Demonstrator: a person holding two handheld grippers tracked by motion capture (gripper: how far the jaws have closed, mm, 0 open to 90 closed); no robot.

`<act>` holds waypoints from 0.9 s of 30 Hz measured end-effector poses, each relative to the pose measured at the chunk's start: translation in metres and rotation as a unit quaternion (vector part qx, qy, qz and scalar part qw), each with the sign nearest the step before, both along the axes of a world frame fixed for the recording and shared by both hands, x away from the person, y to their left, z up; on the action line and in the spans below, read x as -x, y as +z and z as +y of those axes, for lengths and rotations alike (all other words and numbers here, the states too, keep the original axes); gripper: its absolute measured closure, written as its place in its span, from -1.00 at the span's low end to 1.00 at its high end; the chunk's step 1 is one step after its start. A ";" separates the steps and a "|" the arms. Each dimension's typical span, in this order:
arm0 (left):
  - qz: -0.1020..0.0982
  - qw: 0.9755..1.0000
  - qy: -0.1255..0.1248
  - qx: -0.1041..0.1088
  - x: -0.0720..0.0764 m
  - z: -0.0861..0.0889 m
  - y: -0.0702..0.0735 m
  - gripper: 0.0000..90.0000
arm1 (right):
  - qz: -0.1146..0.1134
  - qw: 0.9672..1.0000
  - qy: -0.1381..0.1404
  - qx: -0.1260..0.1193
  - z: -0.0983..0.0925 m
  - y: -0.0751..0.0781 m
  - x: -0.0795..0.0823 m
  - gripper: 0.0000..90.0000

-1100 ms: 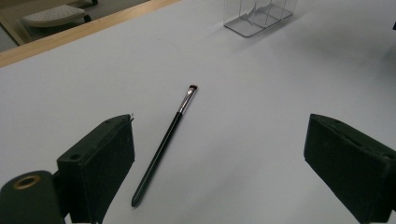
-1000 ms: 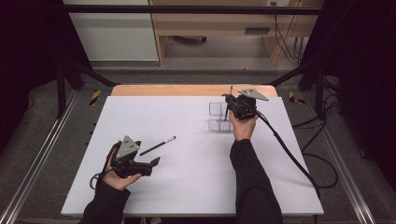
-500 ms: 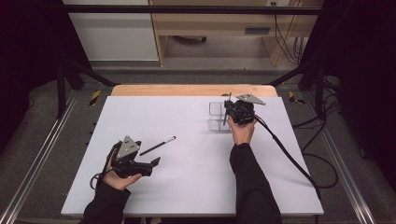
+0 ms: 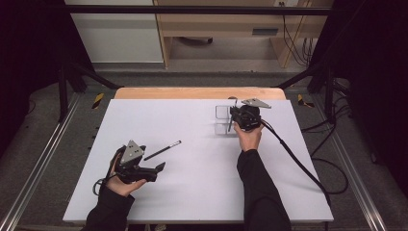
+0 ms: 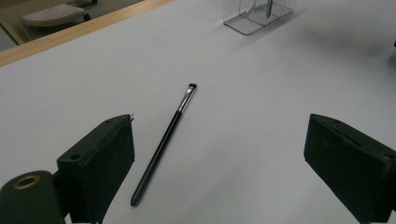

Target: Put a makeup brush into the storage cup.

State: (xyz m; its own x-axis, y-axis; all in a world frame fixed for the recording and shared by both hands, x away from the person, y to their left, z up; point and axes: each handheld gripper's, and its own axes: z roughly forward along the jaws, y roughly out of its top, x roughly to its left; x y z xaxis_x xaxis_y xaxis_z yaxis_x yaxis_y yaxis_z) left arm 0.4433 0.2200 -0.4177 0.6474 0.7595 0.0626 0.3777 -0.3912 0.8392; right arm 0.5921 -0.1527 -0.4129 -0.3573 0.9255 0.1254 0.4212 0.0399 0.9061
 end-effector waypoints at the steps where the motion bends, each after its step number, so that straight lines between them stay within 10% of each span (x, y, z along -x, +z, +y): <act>1: 0.000 1.000 0.000 0.000 0.000 0.000 0.000 -0.83 | 0.001 1.000 0.001 0.000 0.000 0.000 0.001 0.78; 27: 0.001 1.000 0.003 -0.004 -0.001 0.000 -0.001 -0.83 | -0.037 0.996 0.071 -0.034 -0.029 0.019 0.068 -0.23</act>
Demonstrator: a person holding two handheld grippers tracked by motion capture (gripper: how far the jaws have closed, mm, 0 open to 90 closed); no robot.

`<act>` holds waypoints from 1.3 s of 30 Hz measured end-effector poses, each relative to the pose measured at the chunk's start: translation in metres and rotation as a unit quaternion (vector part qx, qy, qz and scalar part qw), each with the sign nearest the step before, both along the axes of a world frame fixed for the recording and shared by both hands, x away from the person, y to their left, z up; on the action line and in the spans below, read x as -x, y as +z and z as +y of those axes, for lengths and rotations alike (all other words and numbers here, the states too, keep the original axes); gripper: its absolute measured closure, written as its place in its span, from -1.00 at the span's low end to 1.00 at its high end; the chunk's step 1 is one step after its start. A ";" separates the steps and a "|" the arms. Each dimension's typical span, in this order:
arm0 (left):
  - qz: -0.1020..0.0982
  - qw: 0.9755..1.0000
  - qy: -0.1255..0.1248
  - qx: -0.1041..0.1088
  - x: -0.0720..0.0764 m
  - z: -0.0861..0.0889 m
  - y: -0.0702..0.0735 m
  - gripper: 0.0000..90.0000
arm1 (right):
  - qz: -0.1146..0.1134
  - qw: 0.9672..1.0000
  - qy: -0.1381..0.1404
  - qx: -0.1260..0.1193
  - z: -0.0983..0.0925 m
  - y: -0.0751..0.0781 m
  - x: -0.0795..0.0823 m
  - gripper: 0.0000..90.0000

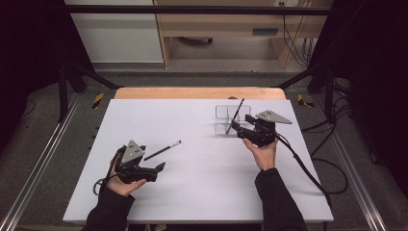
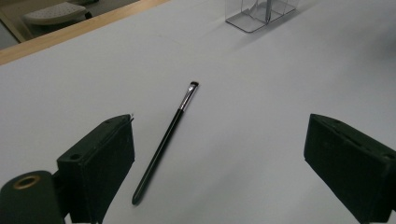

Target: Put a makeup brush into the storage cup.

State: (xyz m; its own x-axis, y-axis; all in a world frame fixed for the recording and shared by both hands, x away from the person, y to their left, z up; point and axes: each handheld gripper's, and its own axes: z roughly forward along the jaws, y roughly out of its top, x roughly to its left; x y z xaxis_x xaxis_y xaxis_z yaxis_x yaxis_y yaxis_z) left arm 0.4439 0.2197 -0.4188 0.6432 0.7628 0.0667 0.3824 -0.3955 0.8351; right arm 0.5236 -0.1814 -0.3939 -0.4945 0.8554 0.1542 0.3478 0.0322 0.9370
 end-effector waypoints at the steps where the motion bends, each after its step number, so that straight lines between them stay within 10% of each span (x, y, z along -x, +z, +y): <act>1: 0.000 1.000 0.000 0.000 0.000 0.000 0.000 -0.83 | -0.002 1.000 0.003 0.001 -0.001 0.001 0.003 -0.25; 39: -0.003 1.000 0.005 0.016 0.000 0.004 0.003 -0.85 | -0.001 0.999 0.038 0.014 -0.041 -0.016 0.087 -0.74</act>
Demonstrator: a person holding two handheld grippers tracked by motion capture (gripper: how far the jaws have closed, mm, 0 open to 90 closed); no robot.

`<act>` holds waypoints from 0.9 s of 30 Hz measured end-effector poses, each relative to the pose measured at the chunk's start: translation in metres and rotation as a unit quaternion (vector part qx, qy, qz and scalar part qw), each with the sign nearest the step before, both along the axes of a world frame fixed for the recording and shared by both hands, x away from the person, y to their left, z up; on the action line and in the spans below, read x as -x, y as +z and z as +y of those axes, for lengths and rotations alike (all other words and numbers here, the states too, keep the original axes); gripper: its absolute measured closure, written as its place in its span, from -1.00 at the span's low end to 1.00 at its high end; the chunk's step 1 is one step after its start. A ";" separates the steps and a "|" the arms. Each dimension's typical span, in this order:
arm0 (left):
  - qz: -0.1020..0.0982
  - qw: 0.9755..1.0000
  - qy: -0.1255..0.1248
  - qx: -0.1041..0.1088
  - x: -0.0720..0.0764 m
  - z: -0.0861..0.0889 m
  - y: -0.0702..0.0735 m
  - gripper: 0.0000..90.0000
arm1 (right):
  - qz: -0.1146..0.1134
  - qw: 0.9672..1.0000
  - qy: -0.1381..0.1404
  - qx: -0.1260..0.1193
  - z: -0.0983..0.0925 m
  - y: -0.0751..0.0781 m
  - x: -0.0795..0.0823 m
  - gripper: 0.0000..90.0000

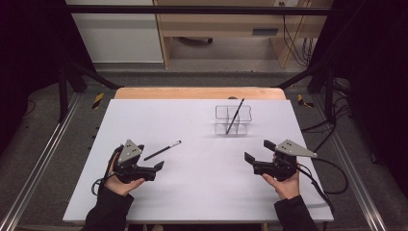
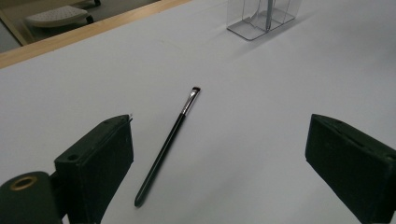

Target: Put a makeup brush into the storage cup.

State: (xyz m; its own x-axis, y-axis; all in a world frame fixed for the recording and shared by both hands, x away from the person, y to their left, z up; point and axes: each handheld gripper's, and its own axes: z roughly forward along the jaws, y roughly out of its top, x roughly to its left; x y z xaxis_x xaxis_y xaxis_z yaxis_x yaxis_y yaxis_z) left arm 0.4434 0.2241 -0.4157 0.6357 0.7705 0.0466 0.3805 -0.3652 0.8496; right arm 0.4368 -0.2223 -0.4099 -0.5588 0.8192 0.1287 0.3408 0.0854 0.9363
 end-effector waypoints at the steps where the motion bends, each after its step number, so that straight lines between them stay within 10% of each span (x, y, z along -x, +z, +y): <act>1: 0.000 1.000 0.000 0.000 0.000 0.000 0.000 -0.85 | 0.001 1.000 0.001 0.001 0.000 0.000 0.000 -0.75; 27: 0.006 1.000 0.006 -0.016 -0.025 -0.003 0.013 -0.84 | 0.006 1.000 0.004 0.007 0.001 -0.001 0.002 -0.75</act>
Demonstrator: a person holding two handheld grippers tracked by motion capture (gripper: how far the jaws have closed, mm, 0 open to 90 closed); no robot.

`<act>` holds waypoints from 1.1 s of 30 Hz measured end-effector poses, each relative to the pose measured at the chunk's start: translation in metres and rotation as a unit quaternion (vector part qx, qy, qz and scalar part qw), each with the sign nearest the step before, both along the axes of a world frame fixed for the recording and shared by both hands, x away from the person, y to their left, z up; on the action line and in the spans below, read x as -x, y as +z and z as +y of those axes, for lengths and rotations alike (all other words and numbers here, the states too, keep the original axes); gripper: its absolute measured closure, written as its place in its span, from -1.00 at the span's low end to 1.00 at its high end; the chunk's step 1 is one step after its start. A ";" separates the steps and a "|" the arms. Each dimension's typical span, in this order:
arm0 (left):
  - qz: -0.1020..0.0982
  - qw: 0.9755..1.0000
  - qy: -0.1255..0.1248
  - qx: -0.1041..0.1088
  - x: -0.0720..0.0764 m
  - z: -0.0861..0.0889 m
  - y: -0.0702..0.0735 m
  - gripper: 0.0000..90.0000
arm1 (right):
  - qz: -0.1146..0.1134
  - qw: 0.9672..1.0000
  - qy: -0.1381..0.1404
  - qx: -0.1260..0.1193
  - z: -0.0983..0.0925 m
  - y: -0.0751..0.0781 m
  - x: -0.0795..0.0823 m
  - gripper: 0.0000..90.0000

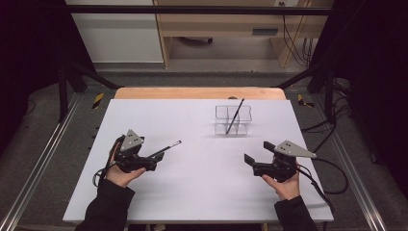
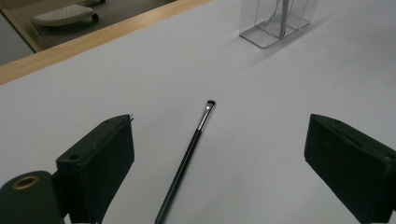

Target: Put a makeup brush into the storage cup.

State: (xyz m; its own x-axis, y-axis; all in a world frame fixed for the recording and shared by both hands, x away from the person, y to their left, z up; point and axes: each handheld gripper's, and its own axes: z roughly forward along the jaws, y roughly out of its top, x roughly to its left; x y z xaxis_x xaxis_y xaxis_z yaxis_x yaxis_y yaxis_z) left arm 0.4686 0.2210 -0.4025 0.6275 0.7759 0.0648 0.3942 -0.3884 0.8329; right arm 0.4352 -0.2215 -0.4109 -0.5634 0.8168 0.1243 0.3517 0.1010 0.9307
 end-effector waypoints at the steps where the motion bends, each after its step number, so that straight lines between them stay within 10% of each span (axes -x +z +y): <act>1: 0.003 1.000 0.000 0.000 -0.002 0.000 0.000 -0.84 | -0.001 1.000 0.000 0.000 0.000 0.001 0.000 -0.75; 22: 0.051 0.998 0.008 -0.047 -0.035 -0.002 -0.027 -0.70 | 0.002 1.000 0.010 -0.006 0.003 0.001 0.001 -0.74; 33: 0.087 0.992 -0.003 -0.088 -0.046 -0.012 -0.050 -0.34 | 0.005 1.000 0.011 -0.001 0.006 -0.001 0.000 -0.73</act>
